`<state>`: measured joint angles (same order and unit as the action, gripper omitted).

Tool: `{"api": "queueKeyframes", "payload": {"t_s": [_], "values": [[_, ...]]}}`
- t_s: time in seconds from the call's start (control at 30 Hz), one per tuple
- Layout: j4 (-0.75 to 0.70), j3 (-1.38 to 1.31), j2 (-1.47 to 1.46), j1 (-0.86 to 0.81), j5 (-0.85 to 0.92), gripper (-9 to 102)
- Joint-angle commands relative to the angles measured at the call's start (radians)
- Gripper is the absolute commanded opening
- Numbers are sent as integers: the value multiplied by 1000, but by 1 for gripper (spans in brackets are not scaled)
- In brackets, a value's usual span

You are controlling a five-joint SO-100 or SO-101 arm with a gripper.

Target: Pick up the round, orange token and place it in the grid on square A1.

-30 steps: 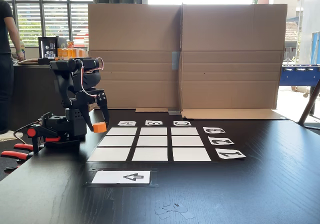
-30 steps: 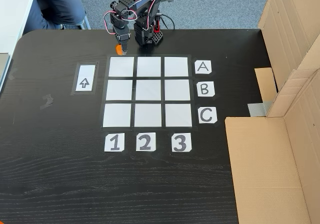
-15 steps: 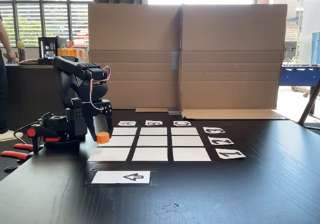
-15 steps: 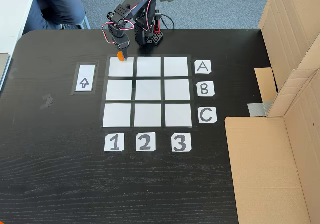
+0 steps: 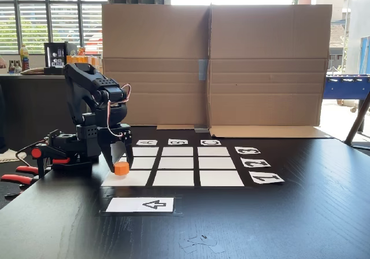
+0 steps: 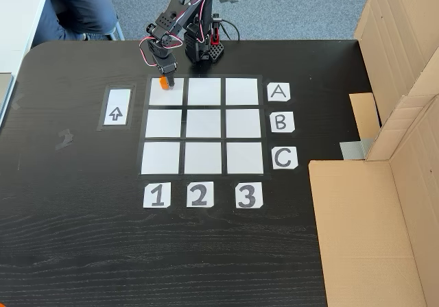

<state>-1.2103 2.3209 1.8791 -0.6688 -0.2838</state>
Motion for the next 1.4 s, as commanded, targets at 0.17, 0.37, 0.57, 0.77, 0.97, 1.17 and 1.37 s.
{"api": "queueKeyframes", "payload": {"t_s": [0.17, 0.37, 0.57, 0.77, 0.97, 1.17, 1.37], "values": [[55, 0, -54, 8, 6, 5], [64, 2, -63, 15, 6, 5], [66, 3, -63, 26, 6, 8], [69, 9, -63, 31, 5, 15], [69, 15, -60, 29, 3, 25], [69, 15, -52, 23, 6, 32], [69, -9, -29, 2, 6, 33]]}}
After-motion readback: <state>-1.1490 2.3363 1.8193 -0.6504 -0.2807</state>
